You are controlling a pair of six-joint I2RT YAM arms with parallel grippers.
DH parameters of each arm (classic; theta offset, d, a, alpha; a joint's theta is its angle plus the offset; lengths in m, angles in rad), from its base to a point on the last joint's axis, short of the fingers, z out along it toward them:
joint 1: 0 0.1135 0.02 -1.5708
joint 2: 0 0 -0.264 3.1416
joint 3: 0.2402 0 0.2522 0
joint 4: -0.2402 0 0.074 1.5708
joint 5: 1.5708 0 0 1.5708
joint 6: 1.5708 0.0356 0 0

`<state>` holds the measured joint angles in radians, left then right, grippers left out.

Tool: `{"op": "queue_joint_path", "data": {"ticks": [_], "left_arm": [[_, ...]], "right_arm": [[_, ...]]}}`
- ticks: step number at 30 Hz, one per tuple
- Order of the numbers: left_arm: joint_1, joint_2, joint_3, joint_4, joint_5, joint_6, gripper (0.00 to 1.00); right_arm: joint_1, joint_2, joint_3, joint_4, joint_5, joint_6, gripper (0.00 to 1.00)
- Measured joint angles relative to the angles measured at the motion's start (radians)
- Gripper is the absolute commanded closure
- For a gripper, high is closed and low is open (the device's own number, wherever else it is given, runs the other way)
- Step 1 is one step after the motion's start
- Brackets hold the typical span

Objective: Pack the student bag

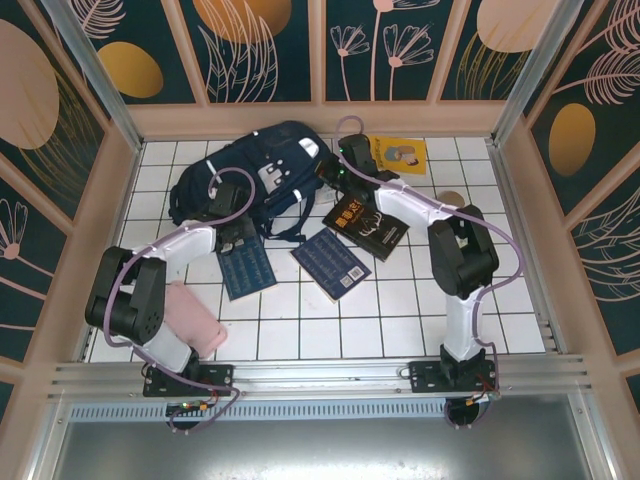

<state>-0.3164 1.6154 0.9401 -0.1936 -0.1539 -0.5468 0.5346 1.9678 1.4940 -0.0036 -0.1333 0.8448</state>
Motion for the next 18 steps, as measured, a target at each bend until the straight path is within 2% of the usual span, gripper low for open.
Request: {"op": "queue_joint_path", "data": {"ticks": [4, 5, 7, 9, 10, 13, 18], "left_arm": [[0.0, -0.013, 0.003, 0.0, 0.046, 0.004, 0.63], [0.0, -0.023, -0.003, 0.004, 0.061, 0.004, 0.62], [0.0, -0.053, -0.026, 0.019, 0.089, 0.004, 0.6], [0.0, -0.092, -0.061, 0.042, 0.113, 0.004, 0.6], [0.0, -0.109, -0.079, 0.052, 0.122, 0.003, 0.6], [0.0, -0.172, -0.155, 0.109, 0.154, 0.003, 0.6], [0.0, -0.219, -0.238, 0.17, 0.198, 0.003, 0.62]], "right_arm": [[-0.017, -0.006, -0.044, 0.005, 0.005, 0.0, 1.0], [-0.017, -0.006, -0.051, 0.0, 0.008, 0.0, 0.94], [-0.018, -0.006, -0.051, -0.016, 0.014, -0.004, 0.65], [-0.018, -0.006, -0.042, -0.045, 0.031, -0.014, 0.48], [-0.018, -0.006, -0.039, -0.056, 0.039, -0.018, 0.43], [-0.018, -0.013, -0.039, -0.07, 0.055, -0.027, 0.41], [-0.002, -0.05, -0.091, -0.075, 0.043, -0.013, 0.42]]}}
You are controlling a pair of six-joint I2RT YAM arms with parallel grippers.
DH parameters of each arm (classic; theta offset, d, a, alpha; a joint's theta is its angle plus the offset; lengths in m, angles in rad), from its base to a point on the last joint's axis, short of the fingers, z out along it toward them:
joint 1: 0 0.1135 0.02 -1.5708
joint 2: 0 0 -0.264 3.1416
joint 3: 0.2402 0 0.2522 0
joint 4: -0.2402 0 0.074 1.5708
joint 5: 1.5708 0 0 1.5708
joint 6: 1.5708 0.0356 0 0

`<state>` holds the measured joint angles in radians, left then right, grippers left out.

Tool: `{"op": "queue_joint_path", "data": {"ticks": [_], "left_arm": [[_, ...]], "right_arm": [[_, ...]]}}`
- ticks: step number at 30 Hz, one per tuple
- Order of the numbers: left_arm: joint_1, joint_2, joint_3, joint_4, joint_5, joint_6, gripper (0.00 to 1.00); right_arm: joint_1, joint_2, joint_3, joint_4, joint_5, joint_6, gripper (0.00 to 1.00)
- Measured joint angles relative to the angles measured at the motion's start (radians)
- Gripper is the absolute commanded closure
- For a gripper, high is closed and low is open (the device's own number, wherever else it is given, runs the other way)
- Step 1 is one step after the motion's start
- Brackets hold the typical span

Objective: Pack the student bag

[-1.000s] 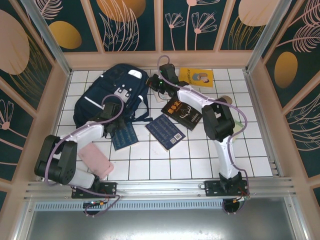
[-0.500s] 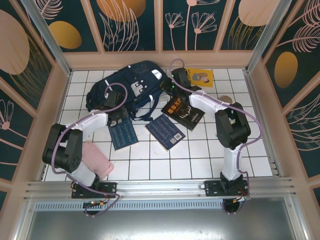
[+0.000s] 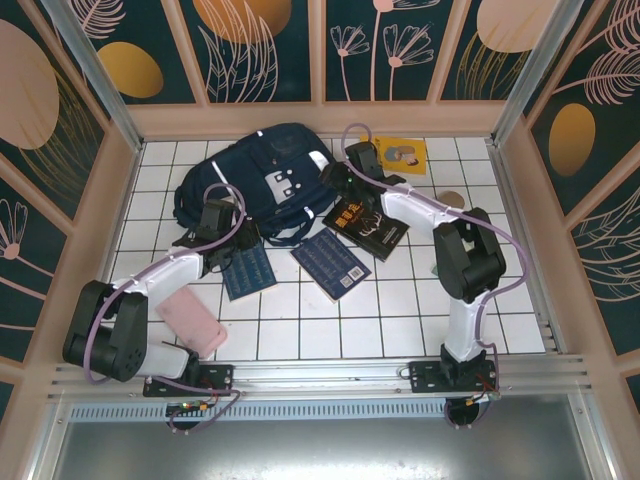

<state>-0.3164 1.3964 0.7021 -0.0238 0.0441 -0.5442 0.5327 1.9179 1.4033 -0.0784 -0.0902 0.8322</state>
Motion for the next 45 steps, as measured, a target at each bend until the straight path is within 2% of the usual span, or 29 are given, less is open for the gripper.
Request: {"op": "queue_joint_path", "data": {"ticks": [10, 15, 25, 28, 30, 33, 45], "left_arm": [[0.0, -0.005, -0.026, 0.072, 0.031, 0.0, 0.62], [0.0, -0.007, -0.036, 0.09, 0.05, 0.0, 0.62], [0.0, -0.033, -0.057, 0.12, 0.056, 0.0, 0.63], [-0.006, -0.04, -0.064, 0.137, 0.049, 0.0, 0.64], [-0.015, -0.041, -0.072, 0.155, 0.044, 0.0, 0.66], [-0.033, -0.041, -0.085, 0.164, 0.029, 0.001, 0.67], [-0.071, -0.037, -0.117, 0.256, 0.007, 0.018, 0.73]], "right_arm": [[0.123, -0.024, -0.142, 0.058, -0.115, 0.165, 0.42], [0.128, 0.032, -0.137, 0.131, -0.151, 0.23, 0.42], [0.13, 0.182, -0.047, 0.158, -0.179, 0.312, 0.46], [0.13, 0.216, -0.019, 0.159, -0.188, 0.33, 0.62], [0.13, 0.23, -0.003, 0.159, -0.195, 0.332, 0.85], [0.13, 0.234, 0.019, 0.156, -0.201, 0.338, 1.0], [0.13, 0.234, 0.134, 0.07, -0.257, 0.354, 1.0]]}}
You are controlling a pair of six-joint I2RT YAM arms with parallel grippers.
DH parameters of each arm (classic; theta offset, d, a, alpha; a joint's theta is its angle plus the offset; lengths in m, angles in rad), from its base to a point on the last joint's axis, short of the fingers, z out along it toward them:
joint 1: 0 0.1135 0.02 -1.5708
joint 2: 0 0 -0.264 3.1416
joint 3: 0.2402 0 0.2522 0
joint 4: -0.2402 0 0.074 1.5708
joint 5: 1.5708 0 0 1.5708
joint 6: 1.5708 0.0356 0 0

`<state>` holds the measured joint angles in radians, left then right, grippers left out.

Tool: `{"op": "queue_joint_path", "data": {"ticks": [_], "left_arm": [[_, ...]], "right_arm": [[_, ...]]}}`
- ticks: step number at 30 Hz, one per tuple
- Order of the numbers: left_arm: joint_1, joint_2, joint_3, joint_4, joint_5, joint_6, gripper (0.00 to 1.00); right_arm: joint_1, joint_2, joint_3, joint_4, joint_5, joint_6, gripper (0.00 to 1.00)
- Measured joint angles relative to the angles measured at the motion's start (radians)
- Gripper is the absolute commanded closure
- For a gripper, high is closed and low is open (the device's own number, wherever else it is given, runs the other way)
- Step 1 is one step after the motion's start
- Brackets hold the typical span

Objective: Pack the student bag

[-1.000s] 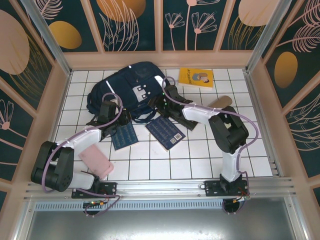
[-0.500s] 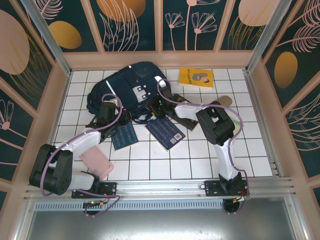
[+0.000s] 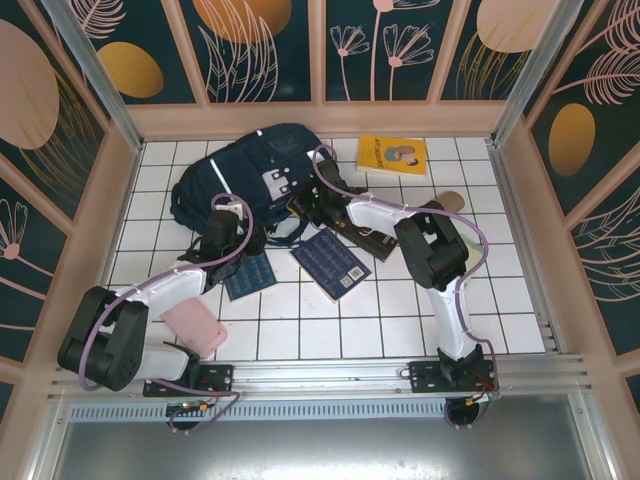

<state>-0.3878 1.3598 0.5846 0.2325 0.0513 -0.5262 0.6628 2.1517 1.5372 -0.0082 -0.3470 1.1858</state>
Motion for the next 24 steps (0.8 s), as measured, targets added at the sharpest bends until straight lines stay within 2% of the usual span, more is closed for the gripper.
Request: {"op": "queue_joint_path", "data": {"ticks": [11, 24], "left_arm": [[-0.002, 0.112, 0.003, 0.082, -0.013, 0.033, 0.71], [-0.002, 0.262, 0.122, 0.105, -0.08, 0.071, 0.62]], "right_arm": [[0.0, 0.006, 0.085, -0.062, -0.043, 0.021, 1.0], [-0.006, 0.071, 0.134, -0.117, -0.056, 0.025, 1.0]]}}
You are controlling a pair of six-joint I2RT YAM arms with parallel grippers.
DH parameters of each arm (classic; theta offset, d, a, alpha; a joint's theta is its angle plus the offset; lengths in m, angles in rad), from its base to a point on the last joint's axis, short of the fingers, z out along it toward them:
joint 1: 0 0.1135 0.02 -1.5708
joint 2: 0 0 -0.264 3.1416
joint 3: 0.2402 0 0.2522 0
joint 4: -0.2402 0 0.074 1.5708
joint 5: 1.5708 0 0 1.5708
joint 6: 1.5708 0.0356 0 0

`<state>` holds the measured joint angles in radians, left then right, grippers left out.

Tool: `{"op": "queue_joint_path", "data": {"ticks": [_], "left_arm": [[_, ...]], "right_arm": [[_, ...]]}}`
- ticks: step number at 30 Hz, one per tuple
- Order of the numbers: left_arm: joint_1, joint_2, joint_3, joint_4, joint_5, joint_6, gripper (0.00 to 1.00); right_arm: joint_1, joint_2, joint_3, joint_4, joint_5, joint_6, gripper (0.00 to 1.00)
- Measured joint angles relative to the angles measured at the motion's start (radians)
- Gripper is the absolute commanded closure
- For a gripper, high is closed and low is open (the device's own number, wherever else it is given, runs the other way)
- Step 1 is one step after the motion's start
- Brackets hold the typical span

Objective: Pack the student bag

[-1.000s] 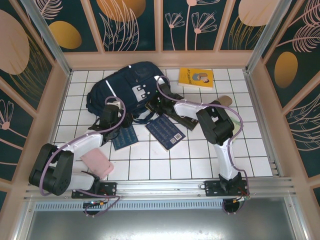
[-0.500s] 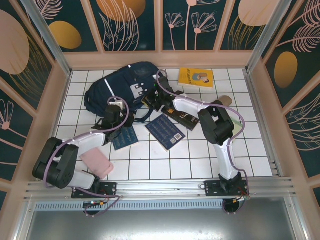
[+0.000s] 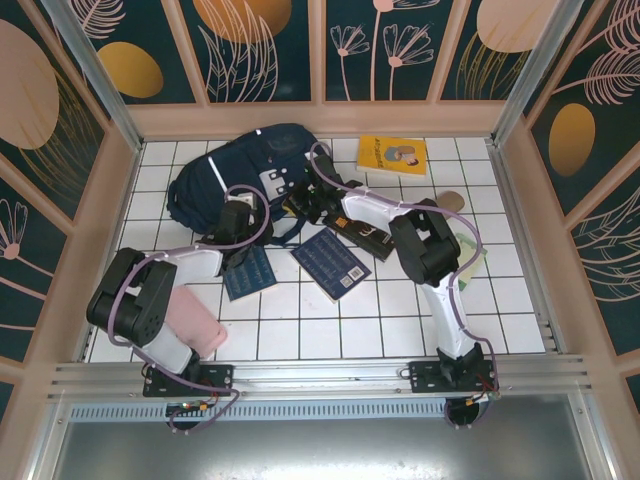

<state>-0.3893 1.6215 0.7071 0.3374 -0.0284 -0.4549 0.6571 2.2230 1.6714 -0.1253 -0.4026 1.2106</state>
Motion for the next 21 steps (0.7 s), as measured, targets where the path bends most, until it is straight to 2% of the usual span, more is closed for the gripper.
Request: {"op": "queue_joint_path", "data": {"ticks": [21], "left_arm": [[0.01, 0.003, 0.047, -0.036, -0.001, 0.026, 0.61]], "right_arm": [[-0.006, 0.0, 0.026, -0.014, -0.011, 0.0, 1.0]]}}
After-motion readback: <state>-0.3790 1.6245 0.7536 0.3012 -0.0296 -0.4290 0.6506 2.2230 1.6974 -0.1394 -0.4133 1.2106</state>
